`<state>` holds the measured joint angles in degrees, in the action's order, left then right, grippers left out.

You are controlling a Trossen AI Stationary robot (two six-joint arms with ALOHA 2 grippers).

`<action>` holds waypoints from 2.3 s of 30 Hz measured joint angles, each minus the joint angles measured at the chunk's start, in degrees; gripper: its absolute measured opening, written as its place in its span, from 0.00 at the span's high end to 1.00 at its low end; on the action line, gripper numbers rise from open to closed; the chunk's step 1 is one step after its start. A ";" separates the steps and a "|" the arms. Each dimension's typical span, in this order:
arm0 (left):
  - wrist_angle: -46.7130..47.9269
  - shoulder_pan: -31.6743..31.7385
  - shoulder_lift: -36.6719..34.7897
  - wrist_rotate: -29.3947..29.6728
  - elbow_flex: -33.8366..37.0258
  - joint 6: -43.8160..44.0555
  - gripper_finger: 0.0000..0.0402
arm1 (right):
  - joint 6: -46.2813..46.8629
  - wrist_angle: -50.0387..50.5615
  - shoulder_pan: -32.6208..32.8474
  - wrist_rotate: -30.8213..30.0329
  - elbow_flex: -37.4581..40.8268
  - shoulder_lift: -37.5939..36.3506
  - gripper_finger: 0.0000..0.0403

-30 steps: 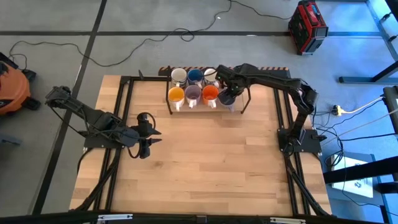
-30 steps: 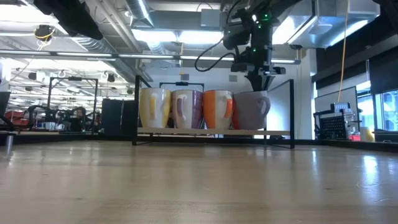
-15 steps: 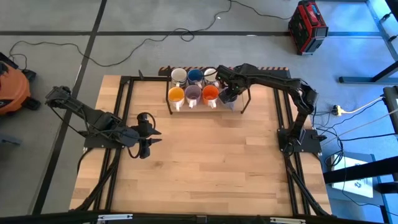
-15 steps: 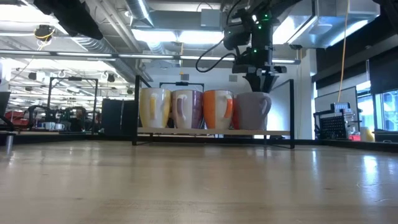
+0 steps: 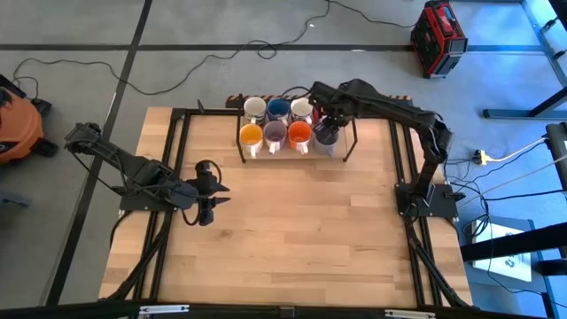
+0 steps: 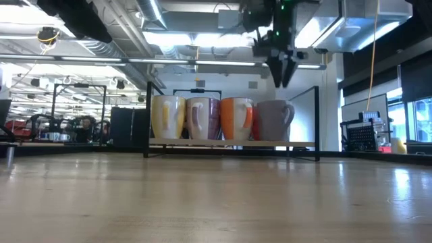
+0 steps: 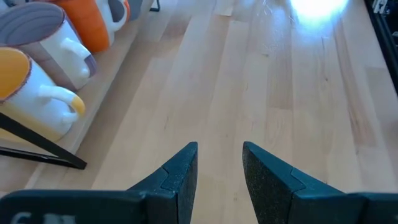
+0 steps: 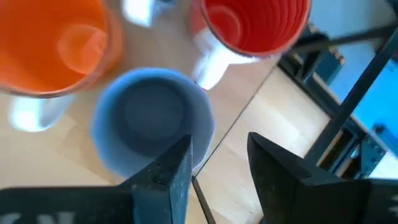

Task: Place coffee mugs
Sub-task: Return to Home Position

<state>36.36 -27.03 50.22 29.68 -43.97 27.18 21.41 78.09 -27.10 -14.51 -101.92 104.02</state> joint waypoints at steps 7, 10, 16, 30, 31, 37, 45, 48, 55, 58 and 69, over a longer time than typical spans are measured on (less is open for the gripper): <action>-1.00 0.00 0.02 1.00 0.00 -1.53 0.70 | -2.13 -2.43 7.72 -0.37 -3.37 -5.88 0.65; -4.43 0.00 0.02 -0.06 0.00 -5.02 0.70 | -3.79 -5.97 12.47 -0.03 -2.23 -9.86 0.65; -14.72 0.31 0.02 -5.69 0.04 -12.82 0.73 | -5.64 -18.87 21.80 4.71 4.92 -18.21 0.65; -38.88 7.14 -10.01 -18.73 11.76 -18.38 0.98 | 1.45 -76.61 32.59 10.34 49.79 -46.88 0.99; -39.58 7.16 -11.32 -18.64 12.94 -18.38 0.98 | 1.94 -80.29 33.01 9.60 52.76 -48.80 0.98; -40.80 7.15 -18.77 -16.29 17.24 -18.87 1.00 | 2.74 -88.94 35.38 3.90 66.37 -60.43 0.96; -39.45 7.15 -23.32 -13.89 18.49 -18.86 0.97 | 2.42 -83.74 36.13 3.66 74.16 -71.05 0.98; -40.32 7.15 -23.34 -13.41 18.49 -18.84 0.96 | 4.12 -82.90 36.13 4.95 74.47 -72.86 0.98; -39.02 7.71 -23.23 -13.51 18.53 -23.24 0.96 | -2.78 -79.69 36.07 9.38 74.43 -75.91 0.98; -38.01 9.09 -23.53 -12.17 18.56 -23.65 0.96 | -5.23 -75.40 36.07 10.45 74.46 -79.53 0.98; -44.31 18.23 -26.40 -23.69 26.01 -23.27 0.96 | -9.44 -64.02 36.07 9.00 75.15 -91.83 0.98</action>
<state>-7.95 -8.79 23.82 5.99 -17.95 3.92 11.96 14.06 8.97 -5.50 -26.77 12.19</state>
